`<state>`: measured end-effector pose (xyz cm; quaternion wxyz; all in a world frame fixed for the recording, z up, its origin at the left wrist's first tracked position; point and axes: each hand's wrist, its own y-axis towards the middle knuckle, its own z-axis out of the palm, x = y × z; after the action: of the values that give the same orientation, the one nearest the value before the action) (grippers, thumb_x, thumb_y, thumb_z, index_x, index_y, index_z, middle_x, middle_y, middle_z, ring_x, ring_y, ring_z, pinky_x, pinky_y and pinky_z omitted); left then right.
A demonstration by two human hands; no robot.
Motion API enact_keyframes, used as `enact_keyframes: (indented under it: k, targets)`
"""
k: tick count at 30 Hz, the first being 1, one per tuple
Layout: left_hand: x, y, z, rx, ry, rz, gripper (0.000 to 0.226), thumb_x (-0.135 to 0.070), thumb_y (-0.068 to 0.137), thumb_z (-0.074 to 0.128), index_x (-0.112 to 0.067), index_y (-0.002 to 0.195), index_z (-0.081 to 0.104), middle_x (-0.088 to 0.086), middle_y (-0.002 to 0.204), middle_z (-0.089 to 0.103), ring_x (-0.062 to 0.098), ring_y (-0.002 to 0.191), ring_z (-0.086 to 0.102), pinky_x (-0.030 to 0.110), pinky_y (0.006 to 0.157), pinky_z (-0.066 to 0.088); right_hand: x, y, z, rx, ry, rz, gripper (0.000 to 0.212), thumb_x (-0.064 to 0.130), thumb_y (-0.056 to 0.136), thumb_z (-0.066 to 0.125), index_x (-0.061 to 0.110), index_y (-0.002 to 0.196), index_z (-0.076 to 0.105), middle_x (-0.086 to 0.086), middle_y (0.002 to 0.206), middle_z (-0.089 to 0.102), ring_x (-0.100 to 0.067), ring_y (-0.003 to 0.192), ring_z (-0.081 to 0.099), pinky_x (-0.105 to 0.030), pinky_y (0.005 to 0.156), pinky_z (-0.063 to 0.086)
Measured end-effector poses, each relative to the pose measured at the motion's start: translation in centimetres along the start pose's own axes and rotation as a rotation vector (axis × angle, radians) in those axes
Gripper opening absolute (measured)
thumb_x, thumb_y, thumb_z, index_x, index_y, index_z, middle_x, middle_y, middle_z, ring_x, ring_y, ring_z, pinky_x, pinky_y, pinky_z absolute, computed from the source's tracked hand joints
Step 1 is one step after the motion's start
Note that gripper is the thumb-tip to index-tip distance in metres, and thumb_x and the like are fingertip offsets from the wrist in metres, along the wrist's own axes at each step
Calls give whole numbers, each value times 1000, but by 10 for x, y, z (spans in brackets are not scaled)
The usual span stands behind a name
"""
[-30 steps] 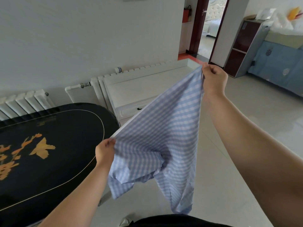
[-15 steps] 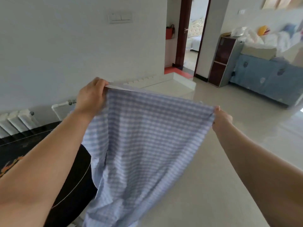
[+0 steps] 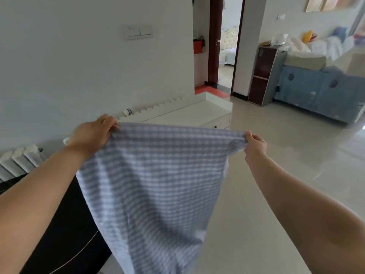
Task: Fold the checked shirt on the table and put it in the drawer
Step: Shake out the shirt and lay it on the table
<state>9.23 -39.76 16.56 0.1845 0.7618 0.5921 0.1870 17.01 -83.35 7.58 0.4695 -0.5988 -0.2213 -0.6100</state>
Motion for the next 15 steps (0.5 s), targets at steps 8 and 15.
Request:
enact_keyframes:
  k: [8, 15]
  targets:
    - [1, -22, 19, 171, -124, -219, 37, -15, 94, 50, -18, 130, 41, -2, 116, 68, 31, 96, 66, 44, 77, 52, 42, -15, 10, -38, 62, -207, 24, 36, 93, 59, 22, 74, 58, 5, 67, 52, -9, 58, 47, -24, 57, 44]
    - [-8, -16, 25, 99, -127, -138, 20, -29, 96, 51, -10, 102, 53, 5, 103, 60, 33, 77, 62, 42, 64, 50, 33, -12, 4, -101, -9, -254, 24, 39, 94, 55, 17, 88, 63, 5, 77, 57, -9, 70, 52, -24, 66, 47]
